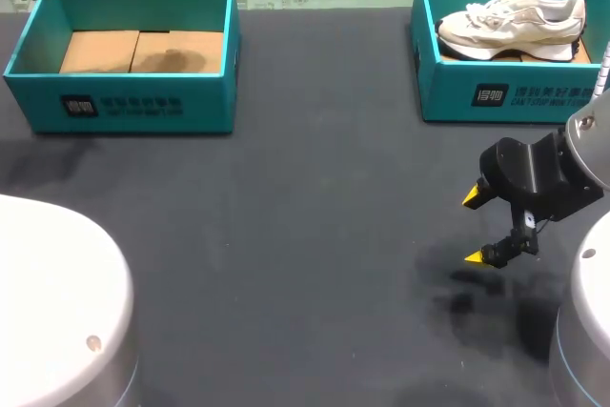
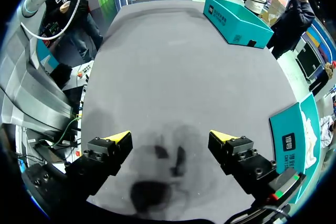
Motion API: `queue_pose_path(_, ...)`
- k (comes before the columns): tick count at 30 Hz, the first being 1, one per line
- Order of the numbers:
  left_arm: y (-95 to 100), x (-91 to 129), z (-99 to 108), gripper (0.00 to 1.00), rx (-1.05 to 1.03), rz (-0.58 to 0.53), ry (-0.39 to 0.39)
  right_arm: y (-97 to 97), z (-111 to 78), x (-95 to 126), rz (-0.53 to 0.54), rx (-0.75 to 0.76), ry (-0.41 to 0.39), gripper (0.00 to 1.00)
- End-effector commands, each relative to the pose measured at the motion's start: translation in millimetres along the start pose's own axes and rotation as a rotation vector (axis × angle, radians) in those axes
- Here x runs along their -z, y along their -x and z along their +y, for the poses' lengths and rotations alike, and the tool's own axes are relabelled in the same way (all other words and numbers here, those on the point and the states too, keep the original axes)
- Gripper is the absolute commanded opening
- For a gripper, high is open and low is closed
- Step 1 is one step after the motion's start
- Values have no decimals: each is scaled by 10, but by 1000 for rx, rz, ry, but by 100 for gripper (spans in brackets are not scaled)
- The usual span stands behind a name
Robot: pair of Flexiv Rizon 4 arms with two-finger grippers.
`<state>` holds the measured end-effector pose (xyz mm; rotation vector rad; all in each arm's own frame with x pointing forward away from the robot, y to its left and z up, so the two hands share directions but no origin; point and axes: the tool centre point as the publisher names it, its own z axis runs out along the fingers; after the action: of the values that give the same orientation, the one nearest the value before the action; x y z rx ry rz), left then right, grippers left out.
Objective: Take the shoe out of the shoebox, open the shoe tongue, remove and reinsert the insole, then place the shoe into the shoebox
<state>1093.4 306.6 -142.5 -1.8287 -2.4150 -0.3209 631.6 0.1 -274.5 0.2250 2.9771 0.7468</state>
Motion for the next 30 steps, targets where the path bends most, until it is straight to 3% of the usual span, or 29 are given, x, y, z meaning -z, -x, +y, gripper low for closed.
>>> queue_pose_path(1,1,30,29,0,3,1,-7,-21,-6,-2,-4,0,-1,100)
queue_pose_path(4,1,30,29,0,3,1,-7,-21,-6,-2,-4,0,-1,100)
queue_pose_path(8,113,-119,78,0,-200,-24,-47,-21,-6,-2,-4,0,-1,100)
queue_pose_path(13,205,-258,134,0,-310,28,-9,-21,-6,-2,-4,0,-1,100)
queue_pose_path(18,290,-354,178,0,-307,75,24,-21,-6,-2,-4,0,-1,100)
queue_pose_path(30,469,-707,42,0,-389,80,-33,-21,-6,-2,-4,0,-1,100)
